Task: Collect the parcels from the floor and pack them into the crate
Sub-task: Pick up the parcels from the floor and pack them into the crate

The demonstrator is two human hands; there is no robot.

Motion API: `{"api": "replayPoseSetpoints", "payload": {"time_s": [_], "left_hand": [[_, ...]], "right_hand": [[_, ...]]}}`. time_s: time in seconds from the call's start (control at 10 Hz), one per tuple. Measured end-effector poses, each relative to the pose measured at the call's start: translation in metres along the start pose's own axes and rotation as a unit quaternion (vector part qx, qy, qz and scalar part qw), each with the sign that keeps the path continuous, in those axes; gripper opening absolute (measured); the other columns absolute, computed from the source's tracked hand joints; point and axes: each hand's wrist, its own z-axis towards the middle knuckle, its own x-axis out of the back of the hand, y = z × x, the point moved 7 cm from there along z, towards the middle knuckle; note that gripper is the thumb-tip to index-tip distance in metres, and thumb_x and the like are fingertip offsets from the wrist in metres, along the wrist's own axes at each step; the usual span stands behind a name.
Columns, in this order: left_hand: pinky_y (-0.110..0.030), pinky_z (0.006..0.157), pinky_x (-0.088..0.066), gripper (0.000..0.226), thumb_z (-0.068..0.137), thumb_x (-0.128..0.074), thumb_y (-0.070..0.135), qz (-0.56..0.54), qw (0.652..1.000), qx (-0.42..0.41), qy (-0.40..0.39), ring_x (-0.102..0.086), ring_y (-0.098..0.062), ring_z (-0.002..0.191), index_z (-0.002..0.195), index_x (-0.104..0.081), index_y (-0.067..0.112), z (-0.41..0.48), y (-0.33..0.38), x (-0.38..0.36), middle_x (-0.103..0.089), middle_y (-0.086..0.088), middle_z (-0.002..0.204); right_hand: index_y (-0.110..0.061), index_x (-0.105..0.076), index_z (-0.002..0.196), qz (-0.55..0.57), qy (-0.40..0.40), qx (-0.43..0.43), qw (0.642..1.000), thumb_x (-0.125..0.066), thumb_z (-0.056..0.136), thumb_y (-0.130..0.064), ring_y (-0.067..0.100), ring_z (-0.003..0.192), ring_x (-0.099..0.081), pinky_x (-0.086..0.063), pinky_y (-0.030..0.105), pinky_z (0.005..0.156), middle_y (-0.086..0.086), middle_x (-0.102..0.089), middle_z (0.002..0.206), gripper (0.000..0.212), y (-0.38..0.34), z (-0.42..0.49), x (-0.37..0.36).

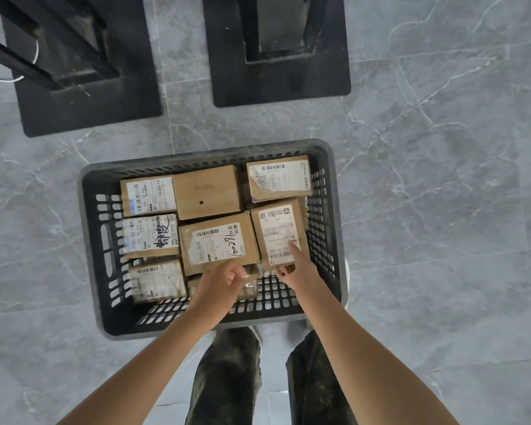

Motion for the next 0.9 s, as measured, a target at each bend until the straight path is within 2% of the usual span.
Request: {"api": "replayPoseSetpoints", "payload": {"time_s": [0.1,0.2,0.3,0.4,0.5,0.6,0.7,0.8,0.9], "left_hand": [[-0.019,0.077,-0.042,0.015,0.095,-0.048,0.02,0.026,0.999,-0.011,0.015,-0.058,-0.008,0.093,0.106,-0.057,0.018,0.007,0.004,0.002,-0.064,0.003,0.105],[-0.027,0.09,-0.045,0.031,0.094,-0.048,0.022,0.146,0.985,-0.087,-0.007,-0.053,-0.014,0.113,0.125,-0.048,0.02,0.016,0.015,-0.006,-0.056,0.001,0.122],[-0.045,0.11,-0.028,0.055,0.094,-0.046,0.026,0.324,0.934,-0.107,-0.111,-0.019,-0.023,0.142,0.144,-0.024,0.023,0.027,0.011,-0.026,-0.022,-0.004,0.153],[-0.051,0.114,-0.017,0.066,0.094,-0.047,0.029,0.398,0.899,-0.044,-0.177,-0.002,-0.028,0.145,0.149,-0.011,0.022,0.035,-0.004,-0.033,-0.005,-0.007,0.158],[-0.05,0.109,-0.029,0.053,0.094,-0.045,0.03,0.379,0.912,-0.026,-0.155,-0.02,-0.03,0.14,0.143,-0.028,0.018,0.037,0.001,-0.03,-0.028,-0.009,0.149],[-0.038,0.093,-0.045,0.034,0.093,-0.044,0.026,0.314,0.94,-0.073,-0.113,-0.048,-0.02,0.113,0.126,-0.046,0.018,0.027,0.017,-0.023,-0.053,-0.002,0.119],[-0.032,0.083,-0.052,0.03,0.093,-0.047,0.024,0.278,0.953,-0.057,-0.106,-0.058,-0.016,0.094,0.123,-0.049,0.016,0.012,0.017,-0.011,-0.058,-0.001,0.112],[-0.022,0.064,-0.052,0.032,0.095,-0.045,0.022,0.26,0.959,-0.027,-0.11,-0.06,-0.01,0.074,0.125,-0.049,0.013,-0.008,0.014,0.011,-0.058,-0.005,0.117],[-0.02,0.053,-0.049,0.03,0.095,-0.045,0.021,0.235,0.968,-0.023,-0.086,-0.059,-0.006,0.063,0.124,-0.05,0.013,-0.033,0.032,0.043,-0.058,-0.007,0.121]], "right_hand": [[-0.026,-0.023,0.147,-0.006,0.007,0.032,0.999,-0.059,0.089,-0.002,0.028,0.133,-0.041,-0.04,0.037,0.107,0.011,-0.033,0.15,0.072,0.009,-0.02,-0.005],[-0.029,-0.027,0.146,0.077,0.04,-0.005,0.996,-0.07,0.083,-0.013,0.028,0.133,-0.038,-0.036,0.046,0.111,0.005,-0.032,0.148,0.078,0.026,-0.034,-0.007],[-0.016,-0.039,0.14,0.285,0.068,-0.045,0.955,-0.062,0.088,-0.012,0.036,0.124,-0.049,-0.042,0.052,0.104,0.016,-0.05,0.135,0.057,0.03,-0.021,-0.01],[-0.006,-0.043,0.135,0.352,0.075,-0.144,0.922,-0.054,0.094,-0.013,0.033,0.119,-0.056,-0.05,0.043,0.097,0.02,-0.055,0.13,0.042,0.032,-0.01,-0.013],[0.003,-0.033,0.141,0.282,0.021,-0.168,0.944,-0.043,0.099,-0.006,0.034,0.134,-0.041,-0.04,0.038,0.108,0.023,-0.037,0.147,0.044,0.018,0.001,-0.016],[-0.003,-0.032,0.143,0.21,-0.028,-0.203,0.956,-0.047,0.094,0.001,0.033,0.135,-0.039,-0.034,0.045,0.112,0.02,-0.039,0.145,0.052,0.011,-0.005,-0.013],[-0.008,-0.028,0.144,0.182,-0.048,-0.228,0.955,-0.052,0.094,-0.011,0.035,0.139,-0.03,-0.027,0.051,0.114,0.021,-0.033,0.148,0.056,0.005,-0.019,-0.004],[-0.008,-0.033,0.14,0.141,-0.059,-0.222,0.963,-0.05,0.096,-0.024,0.036,0.135,-0.036,-0.033,0.051,0.11,0.021,-0.038,0.145,0.051,-0.011,-0.038,0.008],[-0.008,-0.04,0.136,-0.036,-0.048,-0.161,0.985,-0.048,0.097,-0.024,0.029,0.127,-0.047,-0.038,0.046,0.108,0.013,-0.05,0.138,0.043,-0.052,-0.078,0.025]]}}
